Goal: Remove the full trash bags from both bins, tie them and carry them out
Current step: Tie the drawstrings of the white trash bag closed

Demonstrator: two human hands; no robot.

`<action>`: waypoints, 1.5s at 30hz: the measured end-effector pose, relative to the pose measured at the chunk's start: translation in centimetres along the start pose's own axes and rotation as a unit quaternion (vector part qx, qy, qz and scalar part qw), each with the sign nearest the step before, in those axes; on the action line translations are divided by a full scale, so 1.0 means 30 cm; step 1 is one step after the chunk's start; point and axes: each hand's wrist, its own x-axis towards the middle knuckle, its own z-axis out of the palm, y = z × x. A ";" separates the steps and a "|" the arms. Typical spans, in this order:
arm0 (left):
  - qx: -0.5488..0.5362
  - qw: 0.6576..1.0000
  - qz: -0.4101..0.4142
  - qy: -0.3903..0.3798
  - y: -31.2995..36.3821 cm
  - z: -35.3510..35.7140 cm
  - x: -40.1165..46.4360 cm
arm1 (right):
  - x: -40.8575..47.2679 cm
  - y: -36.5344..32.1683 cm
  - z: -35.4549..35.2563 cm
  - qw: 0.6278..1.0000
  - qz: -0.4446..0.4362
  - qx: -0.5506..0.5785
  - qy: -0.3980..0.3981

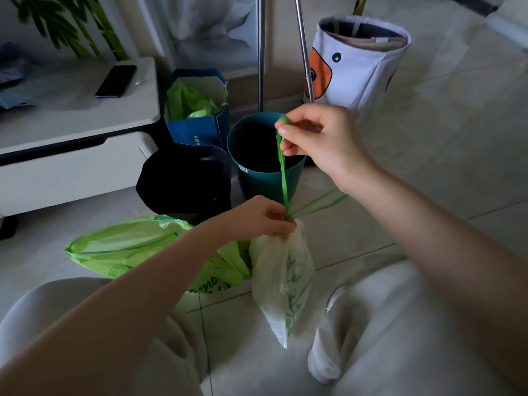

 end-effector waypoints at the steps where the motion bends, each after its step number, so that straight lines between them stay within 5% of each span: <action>1: -0.007 1.000 -0.006 0.014 -0.003 0.002 0.002 | 0.003 0.007 0.005 1.000 0.004 0.004 -0.006; 6: -0.085 0.994 -0.039 0.051 -0.024 -0.010 0.006 | 0.017 0.100 0.007 0.986 0.073 -0.144 -0.034; 12: -0.181 0.977 -0.072 0.084 -0.056 -0.038 -0.014 | -0.043 0.191 -0.001 0.876 0.148 -0.343 -0.304; 19: -0.270 0.953 -0.111 0.080 -0.090 -0.069 -0.040 | -0.040 0.139 -0.078 0.909 0.161 -0.262 -0.281; 26: -0.254 0.959 -0.091 0.084 -0.085 -0.043 -0.031 | -0.074 0.166 -0.023 0.869 0.230 -0.273 -0.343; 35: -0.269 0.953 -0.094 0.103 -0.083 -0.046 -0.021 | -0.059 0.151 -0.018 0.885 0.234 -0.232 -0.329; 39: -0.269 0.954 -0.079 0.107 -0.096 -0.062 -0.023 | -0.077 0.142 -0.038 0.804 0.347 -0.186 -0.445; 40: -0.255 0.958 -0.075 0.105 -0.094 -0.062 -0.025 | -0.079 0.155 -0.037 0.802 0.354 -0.207 -0.434; 45: -0.119 0.988 -0.036 0.087 -0.062 -0.058 -0.038 | -0.065 0.236 -0.008 0.905 0.253 -0.172 -0.297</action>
